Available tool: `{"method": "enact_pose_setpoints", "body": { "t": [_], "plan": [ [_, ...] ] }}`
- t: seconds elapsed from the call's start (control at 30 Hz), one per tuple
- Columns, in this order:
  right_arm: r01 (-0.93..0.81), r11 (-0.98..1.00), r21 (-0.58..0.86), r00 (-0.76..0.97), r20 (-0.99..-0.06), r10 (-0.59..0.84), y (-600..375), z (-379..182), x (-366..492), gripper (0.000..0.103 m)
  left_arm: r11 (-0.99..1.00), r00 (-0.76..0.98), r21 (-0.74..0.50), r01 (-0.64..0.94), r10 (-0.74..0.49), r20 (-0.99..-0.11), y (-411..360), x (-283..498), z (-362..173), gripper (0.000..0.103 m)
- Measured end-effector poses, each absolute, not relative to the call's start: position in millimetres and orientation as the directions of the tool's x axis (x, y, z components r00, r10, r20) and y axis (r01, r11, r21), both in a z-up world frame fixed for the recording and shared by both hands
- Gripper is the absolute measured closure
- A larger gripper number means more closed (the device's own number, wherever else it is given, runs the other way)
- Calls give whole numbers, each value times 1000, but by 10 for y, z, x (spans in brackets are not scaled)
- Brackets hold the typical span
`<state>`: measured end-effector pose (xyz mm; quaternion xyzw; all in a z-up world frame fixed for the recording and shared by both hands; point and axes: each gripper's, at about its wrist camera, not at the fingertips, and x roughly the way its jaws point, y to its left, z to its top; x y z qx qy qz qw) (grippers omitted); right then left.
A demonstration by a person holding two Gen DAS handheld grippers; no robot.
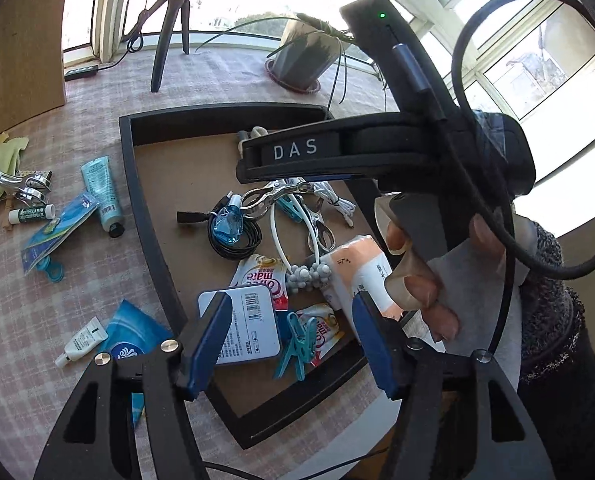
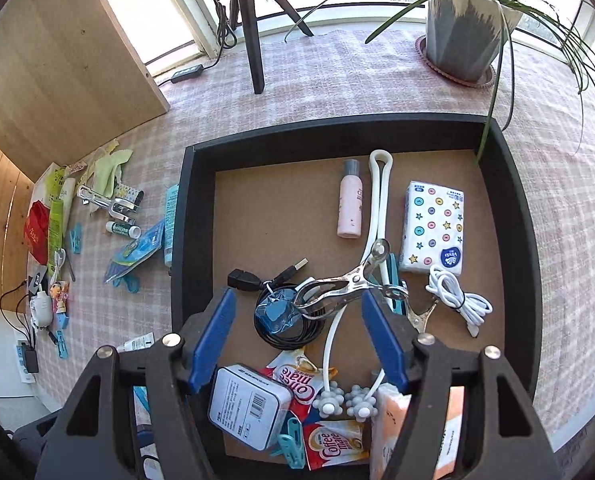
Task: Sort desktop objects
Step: 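Carry the wipes pack and metal clip into the tray and open both grippers, then grasp the white USB cable with the left gripper while the right grasps the chrome clip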
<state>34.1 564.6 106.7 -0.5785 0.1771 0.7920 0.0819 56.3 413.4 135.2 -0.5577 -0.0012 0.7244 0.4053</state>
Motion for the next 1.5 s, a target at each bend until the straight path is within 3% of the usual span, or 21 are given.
{"method": "enact_pose_setpoints", "body": {
  "t": [0.4, 0.53, 0.67, 0.9, 1.13, 1.33, 1.5],
  "plan": [
    [-146, -964, 220, -452, -882, -133, 5205, 1162, 171, 38, -812, -202, -355, -464, 487, -850, 3371, 116, 1216, 46],
    [-46, -993, 109, -477, -876, -74, 4960, 1161, 47, 38, -863, -237, -321, -390, 431, -870, 2968, -121, 1138, 55],
    [-4, -997, 77, -466, -882, -66, 4800, 1124, -160, 40, -908, -288, -257, -332, 357, -889, 2540, -348, 1084, 57],
    [169, -985, 32, -437, -893, -104, 4271, 1070, -586, 46, -962, -306, -109, -249, 184, -934, 1821, -806, 856, 68],
    [301, -953, 39, -356, -922, -151, 3777, 813, -1109, 46, -963, -264, -2, -270, 76, -962, 1433, -1114, 601, 73],
    [303, -951, 64, -335, -927, -169, 3601, 610, -1438, 46, -950, -243, 59, -305, 18, -970, 1400, -1198, 426, 73],
    [338, -938, 79, -306, -933, -189, 3446, 481, -1563, 46, -956, -219, 35, -293, 31, -975, 1329, -1228, 299, 73]
  ]
}}
